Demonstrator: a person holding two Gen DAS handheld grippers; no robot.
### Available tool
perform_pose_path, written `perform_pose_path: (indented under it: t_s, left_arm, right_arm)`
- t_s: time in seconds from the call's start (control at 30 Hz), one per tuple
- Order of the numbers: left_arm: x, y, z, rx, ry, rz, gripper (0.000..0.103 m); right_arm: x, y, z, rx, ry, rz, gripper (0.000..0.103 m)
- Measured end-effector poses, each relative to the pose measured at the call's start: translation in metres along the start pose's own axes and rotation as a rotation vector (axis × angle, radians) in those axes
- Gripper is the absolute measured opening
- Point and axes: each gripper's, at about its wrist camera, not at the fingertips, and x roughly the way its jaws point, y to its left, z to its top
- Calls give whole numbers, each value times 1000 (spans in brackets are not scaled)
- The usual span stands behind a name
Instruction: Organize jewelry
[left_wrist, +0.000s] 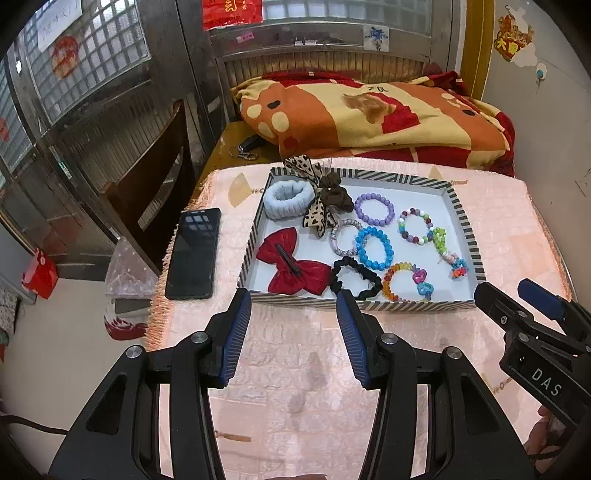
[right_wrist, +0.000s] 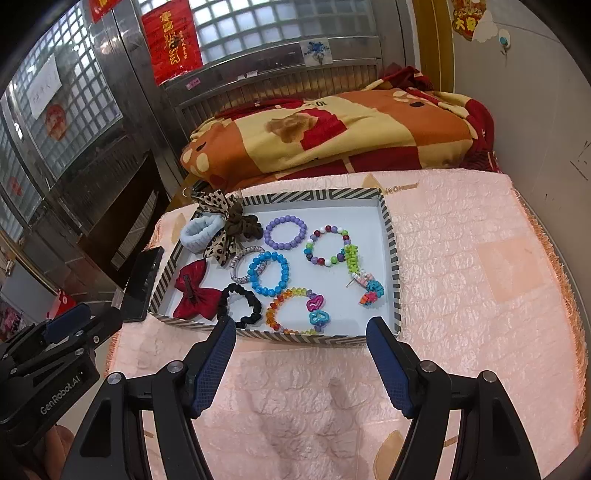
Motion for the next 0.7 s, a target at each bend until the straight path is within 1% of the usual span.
perform_pose_path:
  t_s: [0.27,0.47,0.6,0.7]
  left_arm:
    - [7,-6,5,-1,9,3,48]
    - [19,-12,8,1,36,0,48]
    - [28,-15,10,5,38,12,48]
    - [35,-17,11,7,54,7,48]
  right_arm:
    - [8,-5,2,6,17,-1,71]
    - [14,-11,4,9,25,0,71]
    - [19,-23,5,23,31,-4,71]
    - [24,-41,8,39,32,-27,71]
